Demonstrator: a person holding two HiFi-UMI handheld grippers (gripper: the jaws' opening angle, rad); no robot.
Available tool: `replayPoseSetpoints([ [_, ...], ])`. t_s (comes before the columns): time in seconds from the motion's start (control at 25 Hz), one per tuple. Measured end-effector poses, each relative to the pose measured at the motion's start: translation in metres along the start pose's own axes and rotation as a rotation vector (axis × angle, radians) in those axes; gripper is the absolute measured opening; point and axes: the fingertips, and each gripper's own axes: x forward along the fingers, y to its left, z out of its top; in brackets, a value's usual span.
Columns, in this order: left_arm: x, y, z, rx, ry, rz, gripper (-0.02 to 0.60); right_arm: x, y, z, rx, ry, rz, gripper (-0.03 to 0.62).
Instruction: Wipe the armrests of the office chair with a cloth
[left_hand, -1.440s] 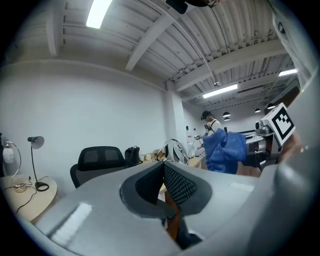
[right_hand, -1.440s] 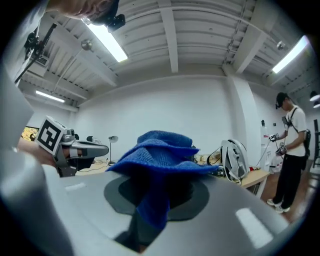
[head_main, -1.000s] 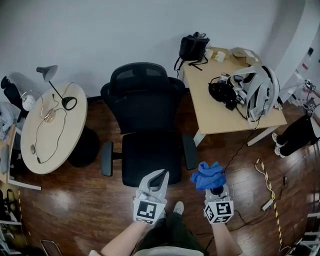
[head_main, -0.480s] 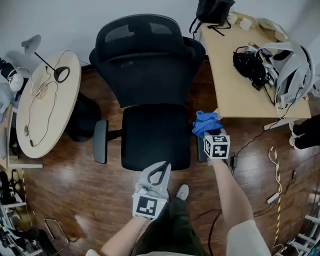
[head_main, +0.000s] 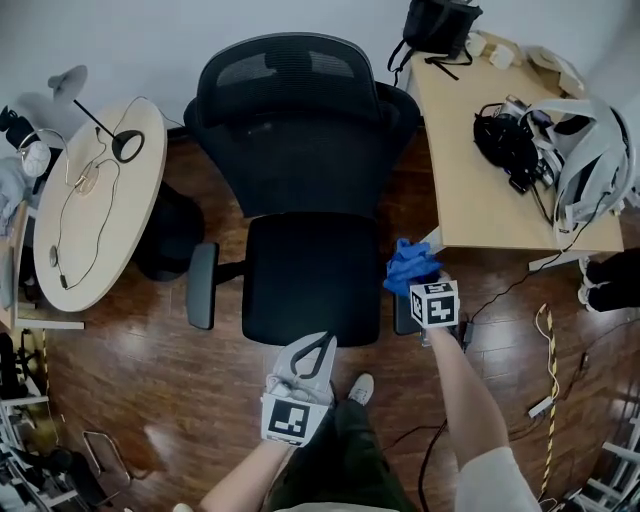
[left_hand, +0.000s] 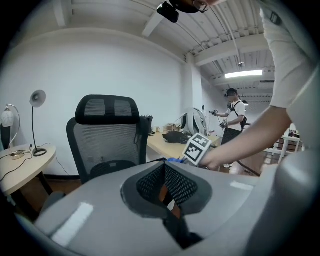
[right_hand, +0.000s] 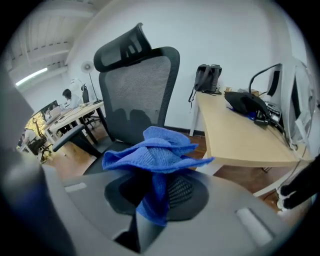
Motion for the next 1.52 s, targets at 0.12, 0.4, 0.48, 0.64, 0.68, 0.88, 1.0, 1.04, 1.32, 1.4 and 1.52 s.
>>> replayPoseSetpoints([
  [0.12,0.001,-0.006,0.010,-0.003,-0.008,-0.004,0.029,-0.049,0.026,-0.039,0.007,0.011,-0.002,0.087],
  [0.4,0.011,-0.015,0.018,0.001,-0.009,-0.008,0.029,-0.094,0.049,-0.085,0.081,-0.126,0.008,0.087],
  [0.48,0.012,-0.016,0.021,-0.005,-0.010,-0.007,0.029,-0.117,0.050,-0.048,0.069,-0.300,0.020,0.087],
  [0.64,0.000,-0.001,0.050,0.030,-0.059,0.033,0.031,-0.202,0.086,0.068,-0.003,-0.586,0.084,0.087],
  [0.68,-0.010,0.006,0.058,0.008,-0.051,0.059,0.038,-0.217,0.100,0.088,-0.030,-0.611,0.100,0.087],
  [0.88,-0.067,0.076,0.085,0.109,-0.149,0.267,0.097,-0.222,0.170,0.127,-0.079,-0.607,0.206,0.087],
  [1.0,-0.106,0.118,0.082,0.092,-0.149,0.362,0.106,-0.202,0.220,0.130,-0.103,-0.557,0.285,0.089],
  [1.04,-0.119,0.132,0.080,0.109,-0.166,0.387,0.101,-0.194,0.239,0.131,-0.114,-0.542,0.312,0.089],
  [1.32,-0.186,0.213,0.036,0.016,-0.156,0.459,0.092,-0.122,0.370,0.134,-0.168,-0.437,0.417,0.091],
  [1.4,-0.196,0.231,0.031,0.031,-0.159,0.448,0.092,-0.083,0.397,0.138,-0.163,-0.393,0.414,0.091],
  [1.52,-0.209,0.263,0.024,0.088,-0.189,0.449,0.092,-0.012,0.427,0.143,-0.159,-0.327,0.368,0.091],
])
